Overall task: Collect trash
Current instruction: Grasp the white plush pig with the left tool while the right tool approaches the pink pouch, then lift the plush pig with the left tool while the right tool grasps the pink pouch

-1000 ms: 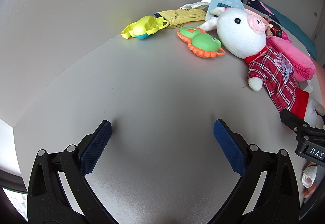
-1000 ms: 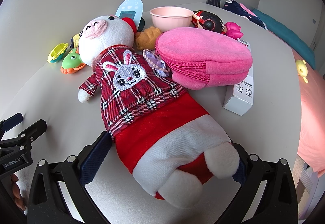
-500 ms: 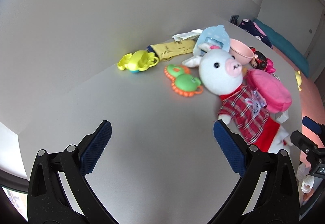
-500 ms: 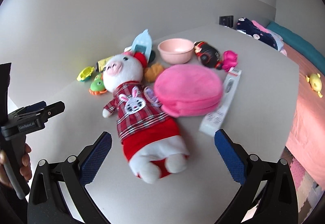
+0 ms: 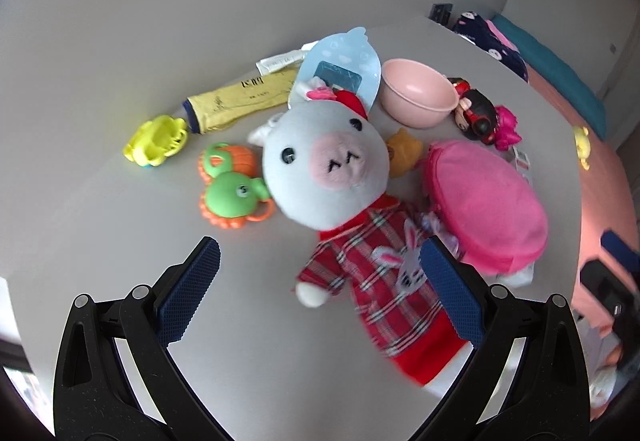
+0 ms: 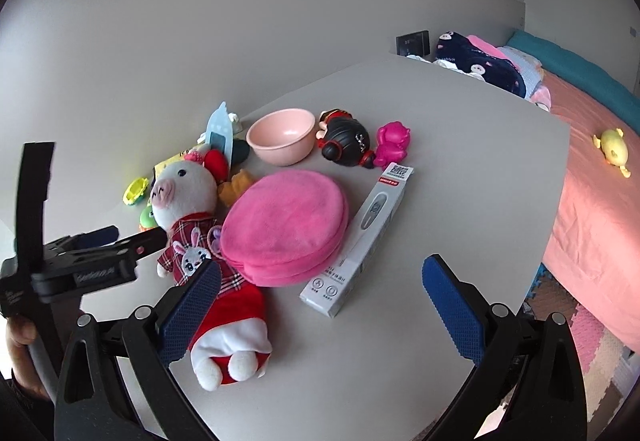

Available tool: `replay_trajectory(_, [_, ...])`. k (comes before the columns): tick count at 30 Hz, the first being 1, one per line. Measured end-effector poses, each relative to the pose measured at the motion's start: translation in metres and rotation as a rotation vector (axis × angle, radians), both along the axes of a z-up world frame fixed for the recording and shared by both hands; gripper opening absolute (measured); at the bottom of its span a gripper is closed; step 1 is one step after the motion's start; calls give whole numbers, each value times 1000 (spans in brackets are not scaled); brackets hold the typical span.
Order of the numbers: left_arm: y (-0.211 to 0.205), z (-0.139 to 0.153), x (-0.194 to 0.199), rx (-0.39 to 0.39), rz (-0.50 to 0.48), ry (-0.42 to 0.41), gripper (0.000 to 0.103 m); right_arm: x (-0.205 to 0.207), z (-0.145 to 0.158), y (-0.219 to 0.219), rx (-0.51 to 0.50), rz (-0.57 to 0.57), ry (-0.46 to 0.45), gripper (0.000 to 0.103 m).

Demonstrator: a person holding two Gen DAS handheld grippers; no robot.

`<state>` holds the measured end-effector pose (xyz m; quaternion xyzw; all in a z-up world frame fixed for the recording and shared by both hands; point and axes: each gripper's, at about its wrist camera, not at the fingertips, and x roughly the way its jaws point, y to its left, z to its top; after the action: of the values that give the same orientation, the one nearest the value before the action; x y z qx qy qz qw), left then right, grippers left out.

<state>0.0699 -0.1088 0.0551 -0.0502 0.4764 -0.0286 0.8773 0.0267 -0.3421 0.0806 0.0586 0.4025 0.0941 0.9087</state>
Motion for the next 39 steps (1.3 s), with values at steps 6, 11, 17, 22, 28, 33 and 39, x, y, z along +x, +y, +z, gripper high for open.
replay_trajectory(6, [-5,-12,27,-66,89,54,97,5,-4,-10,16,10,7,101])
replay_trajectory(11, [-13,-25,38,-77,115,91,87,9,-5,-15,47,22,13,101])
replay_trajectory(17, [-6,-38,41,-134,152,84,63,16,-1,-11,77,61,25,96])
replay_trajectory(22, [8,-33,30,-176,139,13,52,32,-1,-2,153,94,92,85])
replay_trajectory(28, [30,-16,23,-192,154,-27,51,54,-9,9,205,85,176,78])
replay_trajectory(33, [46,14,15,-194,171,-98,51,69,-22,15,182,49,207,78])
replay_trajectory(39, [62,41,2,-209,179,-166,51,87,-42,24,108,15,234,74])
